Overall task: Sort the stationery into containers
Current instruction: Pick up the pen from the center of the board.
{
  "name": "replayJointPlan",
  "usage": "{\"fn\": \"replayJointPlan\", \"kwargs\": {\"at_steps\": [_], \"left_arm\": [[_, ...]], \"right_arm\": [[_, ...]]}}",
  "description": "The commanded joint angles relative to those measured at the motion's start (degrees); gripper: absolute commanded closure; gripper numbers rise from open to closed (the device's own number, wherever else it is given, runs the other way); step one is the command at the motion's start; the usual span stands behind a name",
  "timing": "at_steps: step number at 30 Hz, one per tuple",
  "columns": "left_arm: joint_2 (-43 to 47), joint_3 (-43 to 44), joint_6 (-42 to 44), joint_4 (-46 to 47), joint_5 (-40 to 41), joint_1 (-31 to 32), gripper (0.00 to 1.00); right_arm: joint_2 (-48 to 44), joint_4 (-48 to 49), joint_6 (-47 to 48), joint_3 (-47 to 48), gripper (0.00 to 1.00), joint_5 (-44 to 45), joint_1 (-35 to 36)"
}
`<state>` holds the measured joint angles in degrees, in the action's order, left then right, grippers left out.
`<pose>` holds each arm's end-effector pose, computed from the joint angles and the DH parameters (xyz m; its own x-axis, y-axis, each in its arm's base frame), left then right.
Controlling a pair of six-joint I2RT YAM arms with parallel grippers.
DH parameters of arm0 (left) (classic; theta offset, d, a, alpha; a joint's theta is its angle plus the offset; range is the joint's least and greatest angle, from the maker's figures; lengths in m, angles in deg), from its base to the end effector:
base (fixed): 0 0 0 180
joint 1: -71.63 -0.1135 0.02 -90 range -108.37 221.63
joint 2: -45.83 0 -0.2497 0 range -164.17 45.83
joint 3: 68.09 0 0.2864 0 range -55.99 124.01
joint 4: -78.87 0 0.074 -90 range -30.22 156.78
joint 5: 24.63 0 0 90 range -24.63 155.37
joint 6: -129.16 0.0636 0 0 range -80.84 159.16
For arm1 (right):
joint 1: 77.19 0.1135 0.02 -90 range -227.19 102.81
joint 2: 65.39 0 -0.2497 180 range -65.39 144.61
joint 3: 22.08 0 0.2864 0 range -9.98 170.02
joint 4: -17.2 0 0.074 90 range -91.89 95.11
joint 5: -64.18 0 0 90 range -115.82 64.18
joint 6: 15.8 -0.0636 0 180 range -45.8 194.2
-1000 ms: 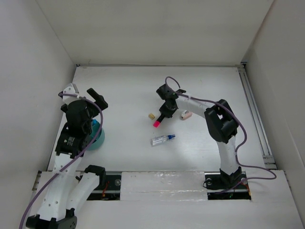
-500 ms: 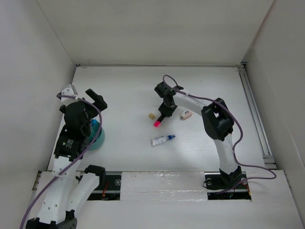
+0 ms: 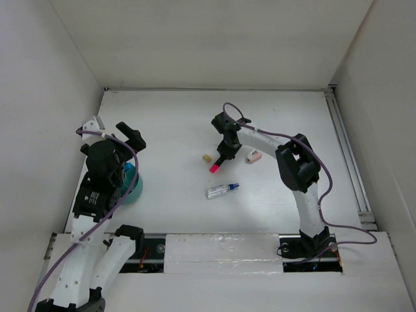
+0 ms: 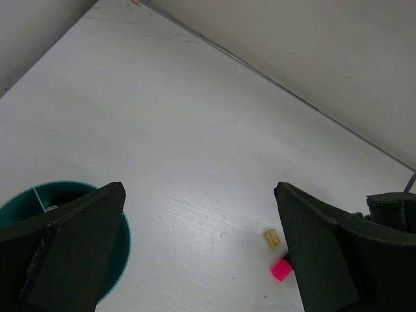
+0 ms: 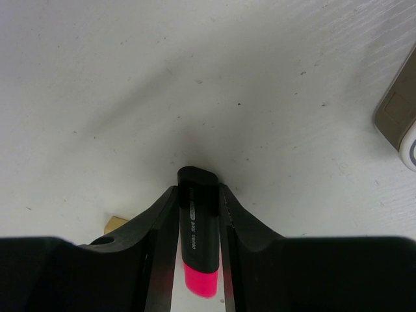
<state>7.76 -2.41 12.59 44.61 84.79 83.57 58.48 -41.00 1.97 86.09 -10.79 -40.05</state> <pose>0.2101 -0.0228 0.3847 -0.0441 -0.4218 -0.9056 -0.1652 0.8971 -0.4098 0.3866 0.2721 0.1132 -0.7344 0.5975 -0.3219 0.5689 0.8006 0.1880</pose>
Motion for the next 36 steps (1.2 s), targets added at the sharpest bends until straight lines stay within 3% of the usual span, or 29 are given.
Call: {"fn": "replayJointPlan", "kwargs": {"at_steps": [1, 8, 12, 16, 22, 26, 36], "left_arm": [[0.5, 0.3, 0.7, 1.0, -1.2, 0.3, 0.0], [0.0, -0.2, 1.3, 2.6, -3.9, 0.3, 0.0], [-0.7, -0.8, 2.5, 3.9, -9.2, 0.3, 0.0], [-3.5, -0.8, 3.8, 6.0, -18.5, 0.3, 0.0], [-7.5, -0.8, 4.9, 8.6, -31.3, 0.3, 0.0], [-9.0, -0.8, 5.5, 11.7, -41.7, 0.3, 0.0], [-10.7, -3.8, 4.9, 18.7, -61.9, 0.3, 0.0]], "right_arm": [[5.2, -3.6, -0.1, -4.7, 0.99, 0.5, 0.2], [1.9, -3.0, -0.1, -1.7, 1.0, 2.4, 0.2], [-5.3, -2.0, 2.9, -2.5, 1.0, 4.9, 0.2], [-11.5, 6.0, 11.1, -6.2, 1.0, 4.3, -0.3], [-18.5, 10.6, 19.0, -9.6, 1.0, 5.6, 1.6], [-23.3, 15.2, 25.0, -10.1, 1.0, 0.7, 2.1], [-35.9, 29.1, 28.4, -16.9, 1.0, -7.6, 5.8]]}}
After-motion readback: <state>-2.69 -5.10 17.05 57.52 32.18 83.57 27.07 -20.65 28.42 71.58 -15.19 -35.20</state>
